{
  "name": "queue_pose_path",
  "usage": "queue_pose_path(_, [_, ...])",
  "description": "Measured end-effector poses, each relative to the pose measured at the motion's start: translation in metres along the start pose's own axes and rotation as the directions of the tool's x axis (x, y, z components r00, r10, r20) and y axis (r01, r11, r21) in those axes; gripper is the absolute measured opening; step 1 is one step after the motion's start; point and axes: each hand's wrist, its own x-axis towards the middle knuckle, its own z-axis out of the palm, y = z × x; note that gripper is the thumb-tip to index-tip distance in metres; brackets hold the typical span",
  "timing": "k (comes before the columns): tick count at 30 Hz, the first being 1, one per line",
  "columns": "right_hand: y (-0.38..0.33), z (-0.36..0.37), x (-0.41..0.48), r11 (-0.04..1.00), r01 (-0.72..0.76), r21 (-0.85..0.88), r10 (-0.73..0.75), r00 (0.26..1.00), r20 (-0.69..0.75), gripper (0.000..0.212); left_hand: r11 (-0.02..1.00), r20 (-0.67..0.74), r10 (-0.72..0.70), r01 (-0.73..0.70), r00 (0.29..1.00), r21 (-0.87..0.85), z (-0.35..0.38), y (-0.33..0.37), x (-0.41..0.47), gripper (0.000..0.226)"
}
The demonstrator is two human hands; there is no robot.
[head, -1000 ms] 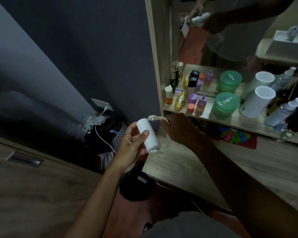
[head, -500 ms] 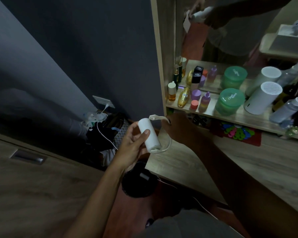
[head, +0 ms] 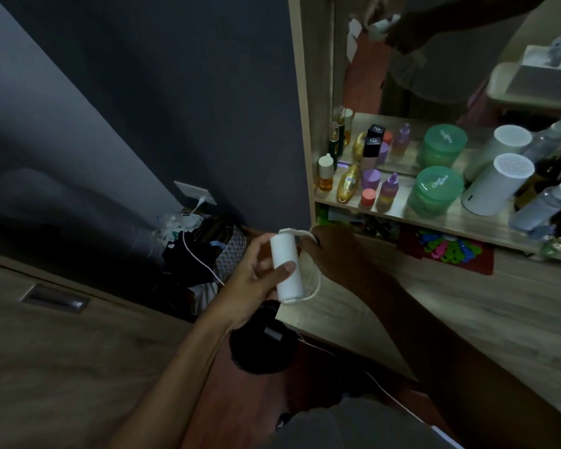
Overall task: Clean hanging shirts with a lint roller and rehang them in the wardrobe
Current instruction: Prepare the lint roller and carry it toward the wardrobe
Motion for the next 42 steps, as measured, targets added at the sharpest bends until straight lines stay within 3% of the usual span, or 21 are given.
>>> queue_pose_path(6, [0.000, -0.009, 0.007, 0.992, 0.117, 0.044, -0.115, 0.992, -0.048, 0.032, 0.973, -0.021, 0.112, -0.105, 0.994, 0.204, 0.005, 0.001, -0.003, 0.077])
queue_pose_path(12, [-0.004, -0.017, 0.010, 0.965, 0.241, 0.102, -0.243, 0.970, 0.009, 0.034, 0.912, -0.015, 0.188, -0.168, 0.982, 0.374, 0.000, 0.004, -0.005, 0.080])
queue_pose_path(20, [-0.010, -0.016, 0.013, 0.965, 0.169, 0.200, -0.179, 0.983, 0.032, 0.040, 0.839, -0.016, 0.257, -0.215, 0.966, 0.499, -0.005, 0.002, -0.002, 0.079])
queue_pose_path(24, [-0.017, -0.027, 0.018, 0.977, 0.039, 0.210, -0.081, 0.978, 0.194, 0.036, 0.851, -0.052, 0.255, -0.198, 0.966, 0.487, -0.010, 0.009, 0.004, 0.078])
queue_pose_path(28, [-0.025, -0.026, 0.032, 0.960, 0.033, 0.277, -0.107, 0.961, 0.253, 0.032, 0.863, -0.141, 0.263, -0.167, 0.954, 0.477, -0.021, 0.021, 0.007, 0.078])
queue_pose_path(32, [-0.034, -0.007, 0.049, 0.943, 0.009, 0.331, -0.144, 0.912, 0.384, 0.041, 0.859, -0.276, 0.302, -0.135, 0.912, 0.493, -0.049, 0.025, 0.004, 0.071])
queue_pose_path(35, [-0.058, 0.015, 0.059, 0.941, 0.073, 0.330, -0.206, 0.899, 0.387, 0.046, 0.841, -0.360, 0.338, -0.107, 0.869, 0.530, -0.077, 0.029, -0.008, 0.065])
queue_pose_path(39, [-0.104, 0.052, 0.073, 0.940, 0.216, 0.264, -0.307, 0.875, 0.374, 0.049, 0.815, -0.479, 0.414, -0.081, 0.774, 0.574, -0.116, 0.032, -0.039, 0.053])
queue_pose_path(42, [-0.151, 0.085, 0.076, 0.928, 0.229, 0.292, -0.333, 0.863, 0.380, 0.050, 0.790, -0.562, 0.466, -0.036, 0.683, 0.611, -0.151, 0.033, -0.071, 0.043])
